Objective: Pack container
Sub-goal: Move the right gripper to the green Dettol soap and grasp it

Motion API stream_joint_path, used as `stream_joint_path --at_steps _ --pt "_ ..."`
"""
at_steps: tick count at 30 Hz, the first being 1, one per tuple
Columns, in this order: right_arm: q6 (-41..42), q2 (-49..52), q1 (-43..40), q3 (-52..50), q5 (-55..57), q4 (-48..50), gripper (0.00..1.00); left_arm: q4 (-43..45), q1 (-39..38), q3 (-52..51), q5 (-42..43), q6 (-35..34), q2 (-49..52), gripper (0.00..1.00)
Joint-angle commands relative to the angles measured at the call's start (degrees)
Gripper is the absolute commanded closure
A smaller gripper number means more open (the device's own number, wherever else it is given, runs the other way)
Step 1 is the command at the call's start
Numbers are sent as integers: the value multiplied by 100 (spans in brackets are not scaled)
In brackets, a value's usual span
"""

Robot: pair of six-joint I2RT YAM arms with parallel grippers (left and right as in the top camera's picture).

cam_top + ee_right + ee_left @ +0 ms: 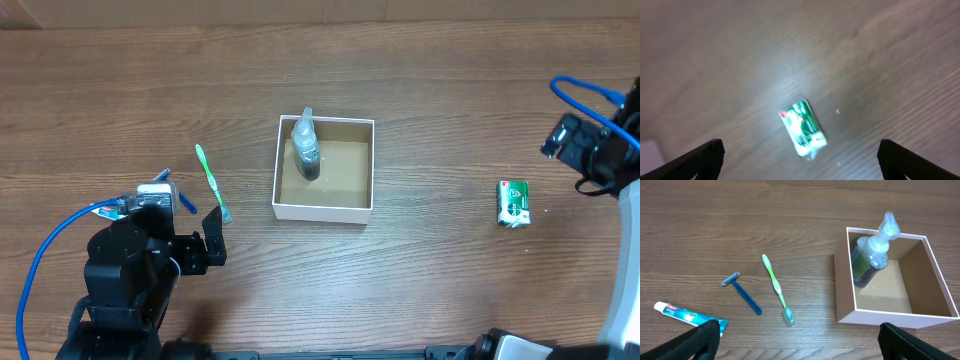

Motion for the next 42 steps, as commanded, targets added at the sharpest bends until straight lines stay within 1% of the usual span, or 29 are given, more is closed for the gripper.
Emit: stream_joint_path --at_steps 1,7,9,12,14,19,24,30,42 --pt "-944 555 -94 -350 -457 181 0 44 20 149 -68 7 15 0" --pt "-1093 1353 -42 -367 -444 157 0 44 20 149 -76 7 15 0" --pt "-1182 1587 52 -369 -444 140 0 46 20 149 -79 7 15 0" --pt "-1550 1978 358 -494 -433 208 0 44 20 149 -79 7 15 0" --pt "-1561 2085 463 -710 -188 402 0 42 20 149 -79 9 15 0" --pt "-1554 2111 415 -1412 125 1056 0 31 20 149 -79 7 15 0" --pt "-1561 2111 367 -1532 122 1333 0 -31 20 149 -79 7 15 0" --pt "-1694 2116 367 -1967 116 1886 0 -61 20 149 -79 7 15 0" --pt "-1860 2116 367 -2024 -142 2240 0 -107 20 149 -76 7 15 0"
